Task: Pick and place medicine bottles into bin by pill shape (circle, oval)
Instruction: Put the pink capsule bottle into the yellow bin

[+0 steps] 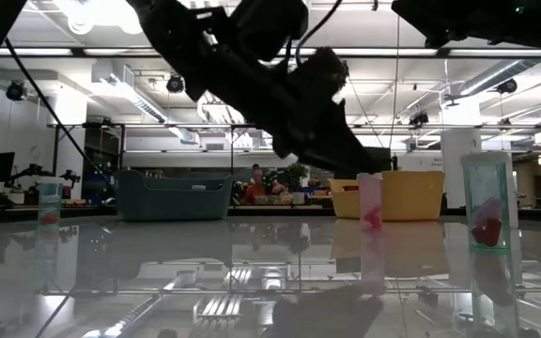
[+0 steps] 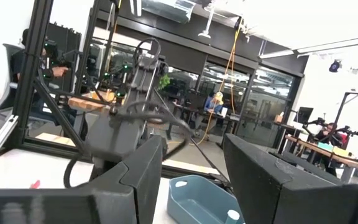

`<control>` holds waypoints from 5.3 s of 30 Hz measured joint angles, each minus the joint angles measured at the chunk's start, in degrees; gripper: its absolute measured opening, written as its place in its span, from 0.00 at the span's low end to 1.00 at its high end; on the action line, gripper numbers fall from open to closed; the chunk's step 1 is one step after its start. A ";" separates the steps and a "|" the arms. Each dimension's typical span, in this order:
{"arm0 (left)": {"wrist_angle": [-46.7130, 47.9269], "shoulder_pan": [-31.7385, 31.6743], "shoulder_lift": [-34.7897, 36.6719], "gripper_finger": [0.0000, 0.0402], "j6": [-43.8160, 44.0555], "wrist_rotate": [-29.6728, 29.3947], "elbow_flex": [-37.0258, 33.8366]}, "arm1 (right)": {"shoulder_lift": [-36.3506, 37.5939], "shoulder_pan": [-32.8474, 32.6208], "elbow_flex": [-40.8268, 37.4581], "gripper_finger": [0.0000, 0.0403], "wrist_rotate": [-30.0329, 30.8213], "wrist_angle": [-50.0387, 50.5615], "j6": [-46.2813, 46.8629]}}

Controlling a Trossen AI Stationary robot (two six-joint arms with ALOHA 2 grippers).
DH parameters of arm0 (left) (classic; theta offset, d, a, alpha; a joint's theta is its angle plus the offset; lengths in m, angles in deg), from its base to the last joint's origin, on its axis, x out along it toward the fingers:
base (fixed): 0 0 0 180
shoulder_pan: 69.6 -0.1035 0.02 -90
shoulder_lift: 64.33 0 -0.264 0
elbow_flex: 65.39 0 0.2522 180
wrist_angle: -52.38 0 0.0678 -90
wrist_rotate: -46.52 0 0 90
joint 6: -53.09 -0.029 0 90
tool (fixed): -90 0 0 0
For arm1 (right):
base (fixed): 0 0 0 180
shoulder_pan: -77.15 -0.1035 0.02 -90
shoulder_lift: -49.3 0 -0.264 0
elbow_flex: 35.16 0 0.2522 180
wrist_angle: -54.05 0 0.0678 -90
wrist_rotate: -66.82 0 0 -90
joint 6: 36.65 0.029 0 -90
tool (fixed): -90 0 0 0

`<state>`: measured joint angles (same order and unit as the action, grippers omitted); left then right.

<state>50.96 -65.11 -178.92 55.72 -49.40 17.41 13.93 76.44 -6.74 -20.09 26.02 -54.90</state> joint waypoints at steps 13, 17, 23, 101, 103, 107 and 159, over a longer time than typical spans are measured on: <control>-2.77 0.00 -4.65 0.61 -1.90 0.49 1.19 | -0.02 0.00 0.02 0.41 0.32 0.87 -1.05; -2.81 0.00 -4.65 0.53 -1.88 0.51 1.19 | -0.02 0.00 0.02 0.41 1.88 0.89 -1.08; -2.80 0.00 -4.65 0.39 -1.84 0.51 1.19 | -0.02 0.00 0.02 0.41 1.99 0.91 -1.08; -9.14 -0.79 25.01 0.23 -9.25 -3.40 -10.54 | -27.54 -0.02 24.49 0.58 -3.53 26.36 11.09; -9.76 -0.79 24.98 0.23 -9.29 -3.40 -10.54 | -27.74 -0.02 24.48 0.58 -3.41 26.27 10.77; -10.25 -0.79 24.98 0.23 -9.51 -3.40 -10.54 | -27.78 0.00 24.48 0.58 -3.08 26.04 10.68; 10.21 -2.51 41.16 0.57 -22.63 -4.47 -19.71 | -27.69 6.37 24.44 0.25 6.27 39.58 30.57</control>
<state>61.17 -67.61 -137.76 33.10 -53.87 -2.30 -13.77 82.81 17.69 -13.82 65.60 -24.33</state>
